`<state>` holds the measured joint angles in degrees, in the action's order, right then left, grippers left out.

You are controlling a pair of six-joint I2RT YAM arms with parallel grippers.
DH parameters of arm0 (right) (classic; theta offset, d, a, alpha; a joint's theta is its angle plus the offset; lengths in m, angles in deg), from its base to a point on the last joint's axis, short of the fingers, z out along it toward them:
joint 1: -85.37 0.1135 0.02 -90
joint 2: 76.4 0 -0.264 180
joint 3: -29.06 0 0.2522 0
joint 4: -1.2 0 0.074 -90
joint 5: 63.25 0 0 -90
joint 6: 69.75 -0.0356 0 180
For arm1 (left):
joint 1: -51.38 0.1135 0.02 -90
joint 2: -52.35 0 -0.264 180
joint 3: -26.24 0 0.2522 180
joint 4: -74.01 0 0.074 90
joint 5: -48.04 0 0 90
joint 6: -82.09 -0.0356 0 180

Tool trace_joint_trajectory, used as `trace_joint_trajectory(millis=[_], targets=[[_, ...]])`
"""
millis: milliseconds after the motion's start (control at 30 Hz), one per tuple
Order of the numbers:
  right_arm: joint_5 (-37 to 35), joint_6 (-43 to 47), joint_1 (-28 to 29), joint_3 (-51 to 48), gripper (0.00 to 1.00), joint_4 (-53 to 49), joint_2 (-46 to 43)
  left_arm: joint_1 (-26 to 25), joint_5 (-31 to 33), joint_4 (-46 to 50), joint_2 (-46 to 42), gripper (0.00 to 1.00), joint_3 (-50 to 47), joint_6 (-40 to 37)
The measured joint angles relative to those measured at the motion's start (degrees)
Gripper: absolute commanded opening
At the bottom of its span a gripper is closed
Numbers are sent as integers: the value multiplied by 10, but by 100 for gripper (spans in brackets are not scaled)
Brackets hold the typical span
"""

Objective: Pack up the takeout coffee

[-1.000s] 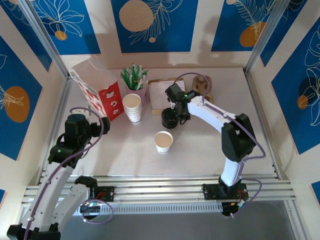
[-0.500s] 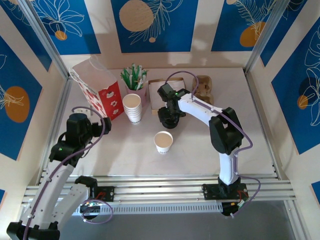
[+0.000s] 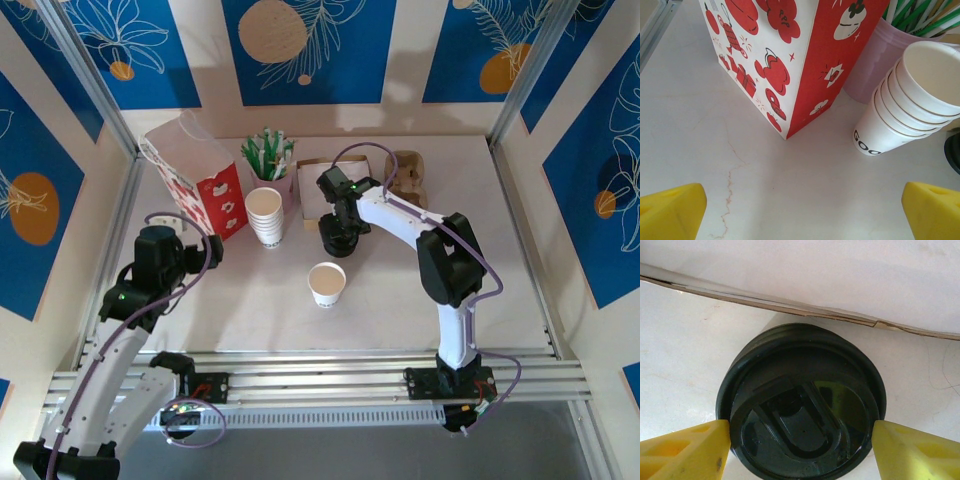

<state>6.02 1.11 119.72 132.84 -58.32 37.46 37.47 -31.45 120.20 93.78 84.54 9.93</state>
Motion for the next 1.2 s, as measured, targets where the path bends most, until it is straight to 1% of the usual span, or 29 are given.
trace_joint_trajectory(millis=[200,500,800,867,967,1067,1200], targets=[[1,0,0,0,74,0,0,0,0,0,0,100,0,0],[2,-1,0,0,66,1,0,0,0,0,0,100,0,-4],[6,-4,0,0,64,-2,-21,0,0,0,0,100,0,-4],[9,-5,0,0,66,-2,-32,0,0,0,0,100,0,-4],[10,-8,-1,0,73,-2,-46,0,0,0,0,100,0,-4],[15,-9,-6,0,75,-2,-53,0,0,0,0,100,0,-4],[31,-14,-20,-15,80,4,-53,0,0,0,0,100,0,-4]])
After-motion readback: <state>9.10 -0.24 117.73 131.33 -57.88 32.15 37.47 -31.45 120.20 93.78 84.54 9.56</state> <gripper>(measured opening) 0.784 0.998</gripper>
